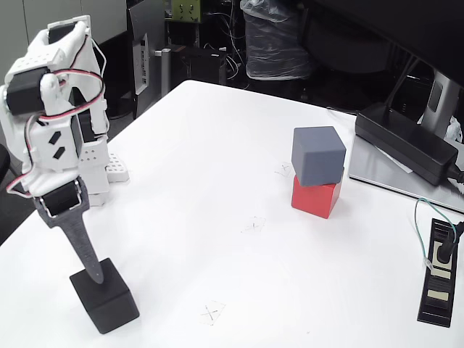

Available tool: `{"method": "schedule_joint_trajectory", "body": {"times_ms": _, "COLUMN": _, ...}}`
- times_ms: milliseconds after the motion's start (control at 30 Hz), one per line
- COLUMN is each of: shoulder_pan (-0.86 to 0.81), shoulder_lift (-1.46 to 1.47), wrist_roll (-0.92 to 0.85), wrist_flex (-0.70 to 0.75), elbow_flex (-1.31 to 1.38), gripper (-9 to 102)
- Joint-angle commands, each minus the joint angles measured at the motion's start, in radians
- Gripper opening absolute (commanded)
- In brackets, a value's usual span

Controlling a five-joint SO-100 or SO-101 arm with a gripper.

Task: Stack the three blocks in an ordered color.

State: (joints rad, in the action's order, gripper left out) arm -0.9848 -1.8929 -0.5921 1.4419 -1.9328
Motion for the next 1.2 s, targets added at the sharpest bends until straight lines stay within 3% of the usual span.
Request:
{"method": "schedule_joint_trajectory", "body": {"times_ms": 0, "shoulder_pan": -0.023, "shoulder_lift": 0.038, "wrist_roll": -0.018, "wrist_flex": -0.055, "elbow_flex": -0.002, "gripper": 41}}
{"method": "schedule_joint_trajectory", "body": {"times_ms": 733, "shoulder_pan": -0.014, "shoulder_lift": 0.268, "wrist_roll": -0.029, "wrist_flex": -0.222, "elbow_flex": 0.017, "gripper": 40}}
{"method": "schedule_joint_trajectory", "body": {"times_ms": 1167, "shoulder_pan": 0.097, "shoulder_lift": 0.259, "wrist_roll": -0.020, "wrist_flex": -0.210, "elbow_flex": 0.054, "gripper": 12}}
